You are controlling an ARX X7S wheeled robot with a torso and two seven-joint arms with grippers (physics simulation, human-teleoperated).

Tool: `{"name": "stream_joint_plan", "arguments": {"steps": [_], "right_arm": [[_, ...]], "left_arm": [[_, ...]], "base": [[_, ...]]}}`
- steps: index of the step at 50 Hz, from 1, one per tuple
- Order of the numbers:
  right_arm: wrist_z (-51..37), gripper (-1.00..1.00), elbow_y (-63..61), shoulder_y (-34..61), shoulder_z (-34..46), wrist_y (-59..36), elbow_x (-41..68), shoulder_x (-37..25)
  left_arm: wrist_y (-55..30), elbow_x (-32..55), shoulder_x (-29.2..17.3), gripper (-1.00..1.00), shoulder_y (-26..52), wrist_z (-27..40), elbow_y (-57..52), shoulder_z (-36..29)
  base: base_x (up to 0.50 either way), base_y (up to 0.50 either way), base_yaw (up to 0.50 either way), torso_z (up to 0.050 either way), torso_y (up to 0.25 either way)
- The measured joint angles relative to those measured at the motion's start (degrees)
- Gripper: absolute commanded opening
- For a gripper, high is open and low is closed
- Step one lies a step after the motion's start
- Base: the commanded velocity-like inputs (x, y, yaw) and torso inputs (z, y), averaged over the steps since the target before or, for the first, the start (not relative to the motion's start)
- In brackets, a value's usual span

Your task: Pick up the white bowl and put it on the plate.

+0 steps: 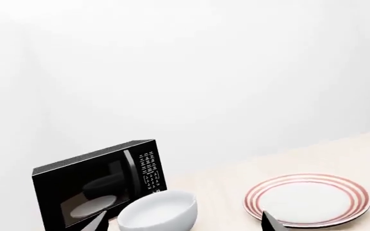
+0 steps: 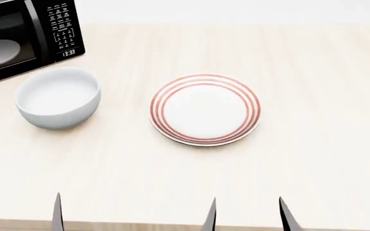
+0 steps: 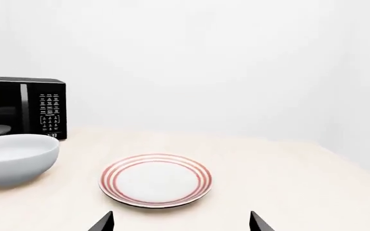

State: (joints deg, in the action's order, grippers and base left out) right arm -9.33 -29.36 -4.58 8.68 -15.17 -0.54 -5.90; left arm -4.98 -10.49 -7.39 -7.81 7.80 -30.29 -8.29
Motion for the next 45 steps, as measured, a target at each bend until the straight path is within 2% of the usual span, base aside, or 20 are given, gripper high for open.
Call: {"name": "stream_joint_plan", "arguments": {"steps": [9, 45], "right_arm": [[-1.0, 1.0, -4.2, -0.7, 1.6, -1.1, -1.0, -1.0], [-3.8, 1.0, -6.7, -1.0, 4.1, -1.0, -0.9, -3.6]], "left_arm": [[-1.0, -0.7, -0.7, 1.0, -1.0, 0.7, -5.1, -0.7], [-0.8, -1.4, -3.0, 1.0, -1.4, 4.0, -7.0, -2.5]], "base": [[0.05, 0.0, 0.0, 0.0, 0.0], [0.5, 0.0, 0.0, 0.0, 0.0]]}}
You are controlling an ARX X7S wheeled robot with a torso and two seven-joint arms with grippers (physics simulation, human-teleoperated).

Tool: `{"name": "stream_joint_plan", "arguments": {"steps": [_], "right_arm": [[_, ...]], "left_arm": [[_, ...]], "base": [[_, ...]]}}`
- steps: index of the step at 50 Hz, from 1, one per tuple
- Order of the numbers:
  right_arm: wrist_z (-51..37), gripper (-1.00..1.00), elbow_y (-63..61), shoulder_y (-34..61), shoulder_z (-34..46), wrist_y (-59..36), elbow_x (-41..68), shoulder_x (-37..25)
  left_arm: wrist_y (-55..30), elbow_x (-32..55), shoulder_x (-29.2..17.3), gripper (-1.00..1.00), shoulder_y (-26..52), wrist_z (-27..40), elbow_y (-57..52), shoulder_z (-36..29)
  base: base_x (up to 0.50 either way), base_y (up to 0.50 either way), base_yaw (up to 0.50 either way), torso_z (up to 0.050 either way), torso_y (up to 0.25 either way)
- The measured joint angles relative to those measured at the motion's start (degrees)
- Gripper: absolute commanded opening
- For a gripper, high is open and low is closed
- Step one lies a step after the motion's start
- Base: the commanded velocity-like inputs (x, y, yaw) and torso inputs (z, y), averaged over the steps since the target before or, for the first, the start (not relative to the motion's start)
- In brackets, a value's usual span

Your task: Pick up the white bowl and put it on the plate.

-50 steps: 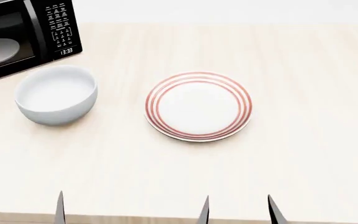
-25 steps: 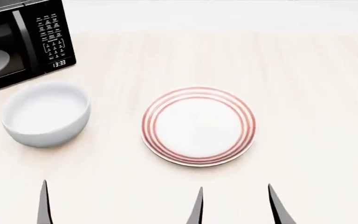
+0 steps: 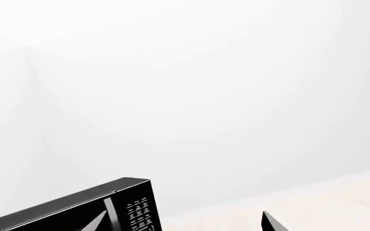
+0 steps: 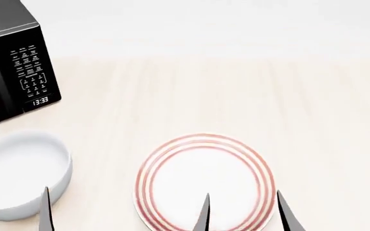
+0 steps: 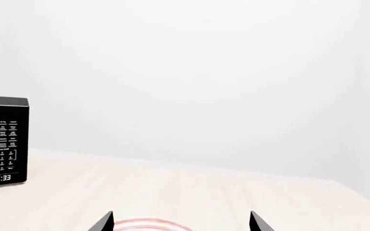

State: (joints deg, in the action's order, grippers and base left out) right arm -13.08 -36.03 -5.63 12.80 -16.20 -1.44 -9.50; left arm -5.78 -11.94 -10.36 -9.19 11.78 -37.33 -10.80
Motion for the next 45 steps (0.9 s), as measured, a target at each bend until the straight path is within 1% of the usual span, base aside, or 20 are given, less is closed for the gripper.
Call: {"name": "stream_joint_plan", "arguments": {"steps": [3, 15, 21, 26, 31, 36, 41, 45], "right_arm": [[-0.3, 1.0, 0.0, 0.0, 0.1, -0.1, 0.0, -0.1], [-1.9, 1.0, 0.5, 0.4, 0.7, -0.5, -0.9, -0.4], [-2.3, 1.0, 0.8, 0.5, 1.0, -0.5, -0.9, -0.7], [-2.6, 1.0, 1.1, 0.5, 1.3, -0.3, -0.9, -0.9], [-2.9, 1.0, 1.6, 0.6, 1.7, -0.1, -0.9, -1.0], [-3.2, 1.0, 2.3, 0.5, 2.3, 0.3, -1.1, -1.2], [-3.4, 1.0, 2.7, 0.6, 2.8, 0.5, -1.3, -1.4], [-3.6, 1.0, 3.1, 0.7, 3.1, 0.7, -1.3, -1.5]], "left_arm": [[0.1, 0.0, -0.2, 1.0, 0.0, 0.2, 0.1, -0.1], [-1.7, -0.4, -0.6, 1.0, 0.0, 0.6, -1.2, -0.5], [-6.4, -0.7, -0.6, 1.0, 0.1, -0.1, -5.8, 0.1], [-13.4, -1.2, -0.6, 1.0, 1.6, -2.0, -11.7, 1.3], [-19.9, -5.0, 2.6, 1.0, 5.9, -9.2, -16.1, 4.4], [-27.9, -7.8, 5.1, 1.0, 13.1, -17.0, -18.9, 8.3], [-38.0, -12.5, 6.2, 1.0, 22.4, -25.9, -20.1, 11.8], [-43.6, -14.0, 6.4, 1.0, 27.8, -30.1, -17.5, 15.3]], "base": [[0.47, 0.0, 0.0, 0.0, 0.0], [0.0, 0.0, 0.0, 0.0, 0.001], [0.0, 0.0, 0.0, 0.0, 0.0], [0.0, 0.0, 0.0, 0.0, 0.0], [0.0, 0.0, 0.0, 0.0, 0.0], [0.0, 0.0, 0.0, 0.0, 0.0], [0.0, 0.0, 0.0, 0.0, 0.0], [0.0, 0.0, 0.0, 0.0, 0.0]]}}
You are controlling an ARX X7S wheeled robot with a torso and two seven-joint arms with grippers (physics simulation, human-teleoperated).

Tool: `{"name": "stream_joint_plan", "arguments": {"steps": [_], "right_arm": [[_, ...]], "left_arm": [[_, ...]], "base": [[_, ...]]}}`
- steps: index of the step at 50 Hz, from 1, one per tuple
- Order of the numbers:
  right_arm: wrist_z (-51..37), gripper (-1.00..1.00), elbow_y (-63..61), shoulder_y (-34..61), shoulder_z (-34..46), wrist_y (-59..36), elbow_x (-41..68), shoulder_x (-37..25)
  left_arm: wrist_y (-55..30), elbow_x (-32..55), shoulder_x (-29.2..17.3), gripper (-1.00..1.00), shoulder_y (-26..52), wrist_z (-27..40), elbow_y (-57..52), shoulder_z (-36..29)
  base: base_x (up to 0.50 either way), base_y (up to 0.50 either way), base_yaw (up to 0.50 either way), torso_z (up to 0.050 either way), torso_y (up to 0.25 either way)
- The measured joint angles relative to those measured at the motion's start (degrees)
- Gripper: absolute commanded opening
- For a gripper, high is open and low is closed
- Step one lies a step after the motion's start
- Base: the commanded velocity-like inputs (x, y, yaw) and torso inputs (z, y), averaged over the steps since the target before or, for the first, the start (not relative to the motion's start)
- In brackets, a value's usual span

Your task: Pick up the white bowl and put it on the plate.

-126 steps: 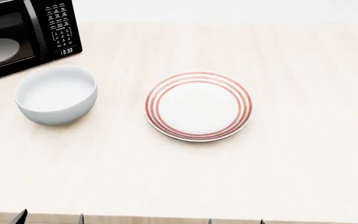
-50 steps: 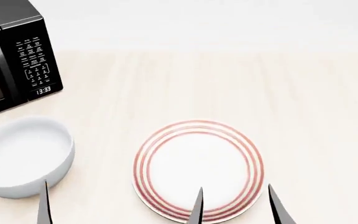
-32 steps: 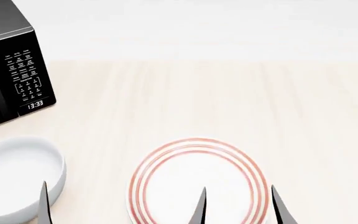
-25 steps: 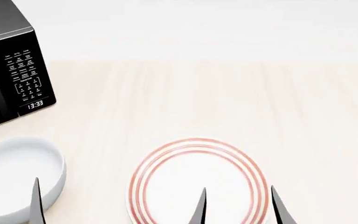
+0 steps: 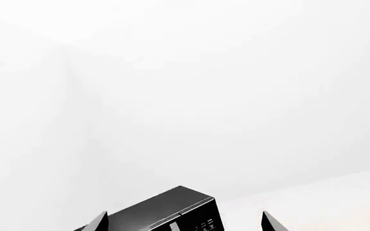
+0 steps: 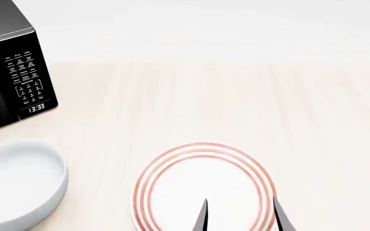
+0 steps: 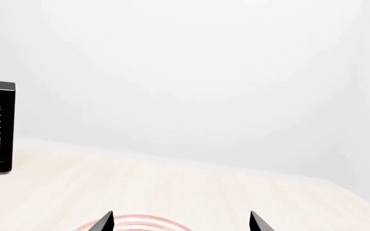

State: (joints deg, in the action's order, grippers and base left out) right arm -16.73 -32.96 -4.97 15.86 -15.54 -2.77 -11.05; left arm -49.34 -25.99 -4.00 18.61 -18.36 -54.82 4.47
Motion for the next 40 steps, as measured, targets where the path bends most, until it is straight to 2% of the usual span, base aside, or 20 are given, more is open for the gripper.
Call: {"name": "stream_joint_plan", "arguments": {"steps": [7, 19, 29, 40], "right_arm": [[-0.4, 1.0, 0.5, 0.0, 0.5, 0.4, -0.1, -0.3], [-1.1, 1.0, 1.2, 0.1, 1.0, 0.7, -0.1, -0.7], [-1.4, 1.0, 1.5, 0.2, 1.2, 0.9, 0.3, -1.1], [-1.8, 1.0, 1.7, 0.3, 1.5, 1.0, 0.8, -1.4]], "left_arm": [[-6.5, 0.1, -0.1, 1.0, 6.3, -3.7, 8.4, 6.2], [-12.5, 2.2, -1.4, 1.0, 14.7, -4.6, 26.1, 12.9], [-12.5, 4.2, -2.2, 1.0, 17.7, -3.6, 37.2, 16.0], [-8.8, 5.9, -2.6, 1.0, 18.3, -0.8, 47.3, 18.4]], "base": [[0.0, 0.0, 0.0, 0.0, 0.0], [0.0, 0.0, 0.0, 0.0, 0.0], [0.0, 0.0, 0.0, 0.0, 0.0], [0.0, 0.0, 0.0, 0.0, 0.0]]}}
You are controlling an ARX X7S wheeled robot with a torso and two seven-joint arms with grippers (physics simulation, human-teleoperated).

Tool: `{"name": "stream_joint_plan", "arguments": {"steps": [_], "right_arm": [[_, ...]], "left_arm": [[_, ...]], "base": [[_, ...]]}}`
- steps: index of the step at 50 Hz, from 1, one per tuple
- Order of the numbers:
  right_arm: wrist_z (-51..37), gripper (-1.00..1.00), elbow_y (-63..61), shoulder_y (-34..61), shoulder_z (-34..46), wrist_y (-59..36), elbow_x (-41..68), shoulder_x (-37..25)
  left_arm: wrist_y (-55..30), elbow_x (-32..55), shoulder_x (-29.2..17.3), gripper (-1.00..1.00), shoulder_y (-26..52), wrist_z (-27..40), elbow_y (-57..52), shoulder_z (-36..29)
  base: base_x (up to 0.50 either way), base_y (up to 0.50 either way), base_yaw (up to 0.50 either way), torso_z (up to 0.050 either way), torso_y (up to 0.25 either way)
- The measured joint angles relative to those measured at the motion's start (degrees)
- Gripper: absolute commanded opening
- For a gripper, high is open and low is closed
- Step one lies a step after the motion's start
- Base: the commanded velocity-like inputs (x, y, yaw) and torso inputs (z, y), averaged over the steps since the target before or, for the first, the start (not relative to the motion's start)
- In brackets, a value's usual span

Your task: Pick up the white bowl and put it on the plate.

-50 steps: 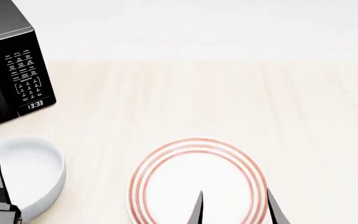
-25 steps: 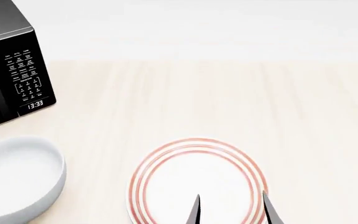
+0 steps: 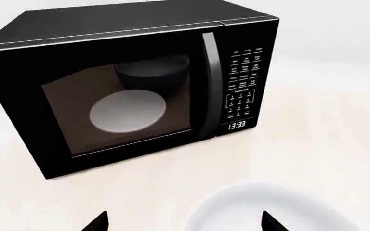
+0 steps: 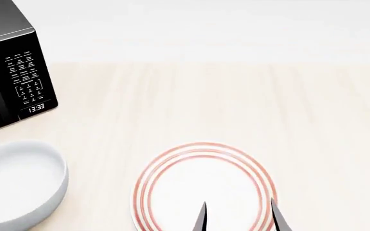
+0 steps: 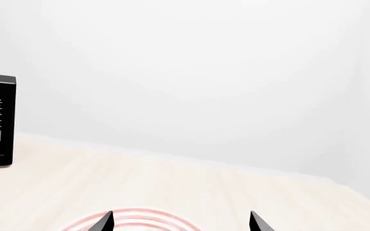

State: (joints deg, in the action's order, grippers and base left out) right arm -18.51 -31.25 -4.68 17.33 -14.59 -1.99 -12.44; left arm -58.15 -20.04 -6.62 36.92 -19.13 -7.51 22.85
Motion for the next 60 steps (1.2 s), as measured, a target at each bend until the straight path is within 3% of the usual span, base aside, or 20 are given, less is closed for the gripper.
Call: {"name": "stream_joint_plan", "arguments": {"steps": [60], "right_arm": [[-1.9, 1.0, 1.2, 0.4, 1.5, 1.2, 1.7, -1.8]], "left_arm": [[11.0, 3.9, -0.4, 1.0, -0.3, 10.0, 18.4, 0.1]], "base": [[0.0, 0.0, 0.0, 0.0, 0.0]]}}
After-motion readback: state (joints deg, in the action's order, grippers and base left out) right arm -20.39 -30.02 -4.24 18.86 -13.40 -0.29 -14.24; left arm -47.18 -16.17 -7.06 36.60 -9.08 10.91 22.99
